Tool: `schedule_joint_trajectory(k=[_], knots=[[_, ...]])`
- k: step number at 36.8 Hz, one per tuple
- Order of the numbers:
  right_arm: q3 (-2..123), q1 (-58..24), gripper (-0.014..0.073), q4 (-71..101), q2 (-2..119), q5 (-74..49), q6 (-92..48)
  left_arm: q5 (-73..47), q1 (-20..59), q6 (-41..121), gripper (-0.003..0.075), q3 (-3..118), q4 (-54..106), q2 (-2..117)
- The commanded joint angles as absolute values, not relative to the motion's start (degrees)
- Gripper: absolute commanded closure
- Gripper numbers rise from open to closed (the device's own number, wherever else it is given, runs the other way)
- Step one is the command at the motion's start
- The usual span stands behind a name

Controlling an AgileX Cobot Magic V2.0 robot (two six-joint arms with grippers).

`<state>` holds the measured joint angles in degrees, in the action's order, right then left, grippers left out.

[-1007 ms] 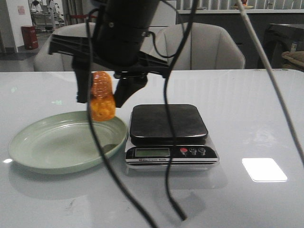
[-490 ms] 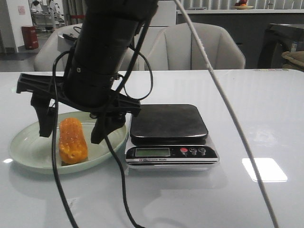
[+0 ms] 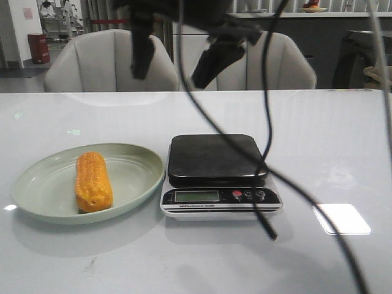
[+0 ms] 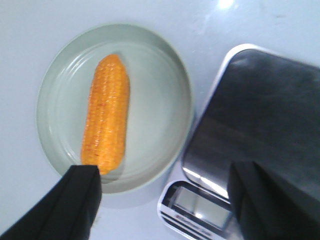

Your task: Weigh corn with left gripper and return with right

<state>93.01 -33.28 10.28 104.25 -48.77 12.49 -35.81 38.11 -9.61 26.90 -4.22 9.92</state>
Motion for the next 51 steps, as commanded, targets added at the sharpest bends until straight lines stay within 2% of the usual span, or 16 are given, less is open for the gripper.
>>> schedule_joint_trajectory(k=[1,8,20,33,51], knots=[[91.44,-29.45,-0.0021,9.83,96.18,-48.8,7.81,-31.42,38.18,-9.8,0.0606,28.41,-4.33,10.55],[77.65,-25.02,-0.0021,9.82,83.34,-44.85,5.24,-31.42,38.18,-9.8,0.0606,28.41,-4.33,10.55],[60.15,-24.95,-0.0021,9.76,65.92,-39.32,3.67,-31.42,38.18,-9.8,0.0606,28.41,-4.33,10.55],[38.9,-24.95,-0.0021,9.76,43.99,-26.13,3.17,-31.42,38.18,-9.8,0.0606,28.41,-4.33,10.55],[21.67,-24.95,-0.0021,8.5,15.82,-16.46,-0.31,-31.42,38.18,-9.8,0.0606,28.41,-4.33,10.55]])
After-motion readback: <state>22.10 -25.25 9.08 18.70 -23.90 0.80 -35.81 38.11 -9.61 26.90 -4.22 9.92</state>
